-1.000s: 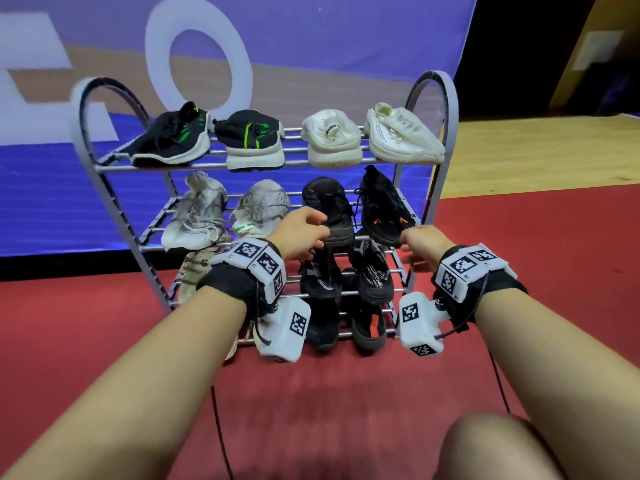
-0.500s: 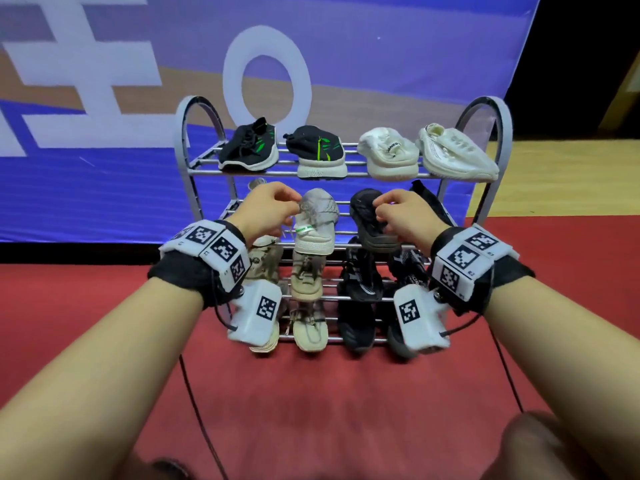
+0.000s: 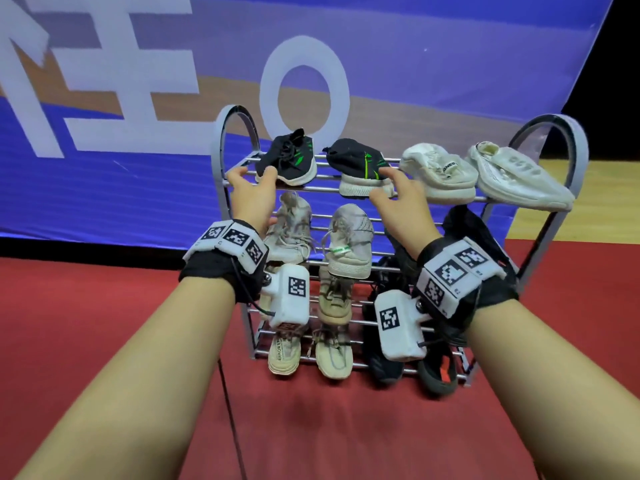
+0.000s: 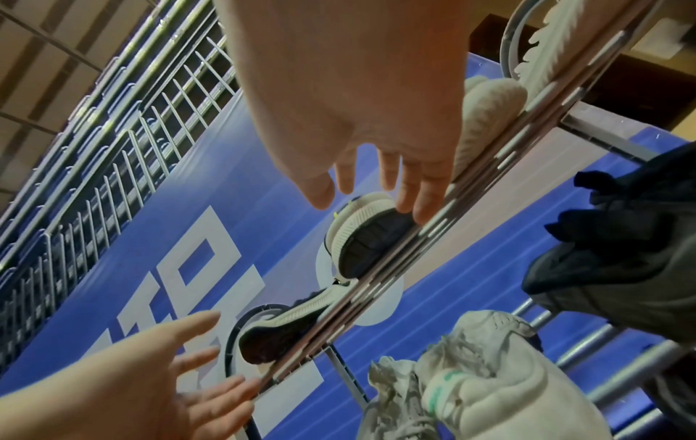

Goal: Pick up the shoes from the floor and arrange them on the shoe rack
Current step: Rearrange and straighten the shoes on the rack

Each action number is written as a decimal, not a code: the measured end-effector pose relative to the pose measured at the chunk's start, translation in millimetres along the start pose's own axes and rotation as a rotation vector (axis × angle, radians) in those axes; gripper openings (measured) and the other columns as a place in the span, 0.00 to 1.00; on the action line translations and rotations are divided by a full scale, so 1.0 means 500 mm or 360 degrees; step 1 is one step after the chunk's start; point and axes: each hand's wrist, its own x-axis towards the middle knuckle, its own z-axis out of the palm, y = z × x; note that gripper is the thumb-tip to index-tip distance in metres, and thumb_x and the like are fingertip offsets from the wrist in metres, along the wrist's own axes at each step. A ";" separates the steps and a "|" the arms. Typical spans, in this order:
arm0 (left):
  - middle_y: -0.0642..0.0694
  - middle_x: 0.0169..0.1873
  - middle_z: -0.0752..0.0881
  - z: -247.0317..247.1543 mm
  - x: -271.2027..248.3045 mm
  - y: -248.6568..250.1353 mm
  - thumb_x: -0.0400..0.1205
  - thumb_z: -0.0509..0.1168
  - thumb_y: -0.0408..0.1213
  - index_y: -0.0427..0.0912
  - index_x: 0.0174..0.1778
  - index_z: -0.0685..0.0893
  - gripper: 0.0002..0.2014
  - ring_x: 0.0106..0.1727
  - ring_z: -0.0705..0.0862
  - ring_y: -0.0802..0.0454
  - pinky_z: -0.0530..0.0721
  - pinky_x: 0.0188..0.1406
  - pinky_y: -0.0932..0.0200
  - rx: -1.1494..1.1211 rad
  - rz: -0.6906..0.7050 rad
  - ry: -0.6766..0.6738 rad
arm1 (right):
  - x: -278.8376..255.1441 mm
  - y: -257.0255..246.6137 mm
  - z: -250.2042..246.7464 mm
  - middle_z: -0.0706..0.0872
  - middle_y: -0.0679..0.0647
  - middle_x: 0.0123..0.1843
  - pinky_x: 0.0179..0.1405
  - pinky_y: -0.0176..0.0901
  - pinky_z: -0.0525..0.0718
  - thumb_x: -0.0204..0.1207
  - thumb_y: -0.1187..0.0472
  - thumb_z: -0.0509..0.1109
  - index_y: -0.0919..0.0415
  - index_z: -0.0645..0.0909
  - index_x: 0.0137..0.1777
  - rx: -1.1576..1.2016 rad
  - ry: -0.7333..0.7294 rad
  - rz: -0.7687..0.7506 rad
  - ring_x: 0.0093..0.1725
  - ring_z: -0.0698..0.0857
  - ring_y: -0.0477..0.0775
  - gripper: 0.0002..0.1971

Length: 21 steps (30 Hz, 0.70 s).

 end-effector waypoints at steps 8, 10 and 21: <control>0.46 0.48 0.77 0.027 0.057 -0.020 0.82 0.63 0.41 0.51 0.60 0.61 0.17 0.34 0.84 0.46 0.87 0.32 0.57 -0.0375 -0.0229 -0.0258 | 0.032 0.020 0.027 0.65 0.62 0.69 0.49 0.25 0.63 0.79 0.64 0.63 0.61 0.73 0.69 -0.0086 0.0128 -0.0044 0.47 0.71 0.50 0.18; 0.39 0.54 0.80 0.039 0.068 -0.020 0.81 0.64 0.35 0.49 0.58 0.61 0.18 0.40 0.86 0.42 0.88 0.29 0.58 -0.0510 -0.0191 -0.0145 | 0.035 0.024 0.032 0.65 0.61 0.68 0.48 0.25 0.62 0.78 0.64 0.63 0.61 0.73 0.68 -0.0086 0.0144 -0.0048 0.47 0.70 0.50 0.18; 0.35 0.62 0.78 0.012 0.048 0.043 0.80 0.60 0.22 0.39 0.72 0.69 0.23 0.37 0.84 0.55 0.89 0.47 0.58 -0.0960 0.0110 -0.0027 | 0.030 -0.010 -0.005 0.66 0.59 0.67 0.45 0.28 0.65 0.80 0.54 0.62 0.56 0.71 0.72 -0.0136 -0.0156 0.0172 0.55 0.75 0.54 0.21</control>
